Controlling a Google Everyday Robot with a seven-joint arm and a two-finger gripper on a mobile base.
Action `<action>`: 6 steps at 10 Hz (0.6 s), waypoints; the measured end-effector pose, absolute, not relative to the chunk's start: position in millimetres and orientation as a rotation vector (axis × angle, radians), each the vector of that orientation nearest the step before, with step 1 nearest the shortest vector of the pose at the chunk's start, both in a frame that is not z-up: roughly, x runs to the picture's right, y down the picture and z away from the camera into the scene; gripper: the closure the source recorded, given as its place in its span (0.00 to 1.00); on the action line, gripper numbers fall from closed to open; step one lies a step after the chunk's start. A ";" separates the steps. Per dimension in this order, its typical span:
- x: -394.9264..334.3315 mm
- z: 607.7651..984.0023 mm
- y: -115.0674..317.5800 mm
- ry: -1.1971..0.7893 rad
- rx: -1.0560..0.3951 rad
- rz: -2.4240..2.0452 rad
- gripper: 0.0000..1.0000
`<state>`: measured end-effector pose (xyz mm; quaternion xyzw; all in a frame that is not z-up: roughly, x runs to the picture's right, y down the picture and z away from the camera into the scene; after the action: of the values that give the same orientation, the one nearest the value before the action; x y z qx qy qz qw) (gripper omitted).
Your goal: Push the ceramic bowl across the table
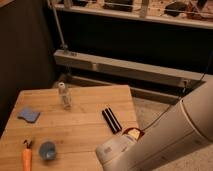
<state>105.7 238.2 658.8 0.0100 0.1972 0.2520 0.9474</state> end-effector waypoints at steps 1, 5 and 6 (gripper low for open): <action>98.7 649.7 239.4 0.408 0.031 0.521 0.35; 77.5 647.1 274.4 0.389 -0.063 0.643 0.35; 72.3 650.9 284.0 0.366 -0.100 0.686 0.35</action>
<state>72.3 284.0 650.9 -0.0489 0.1784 0.3345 0.9241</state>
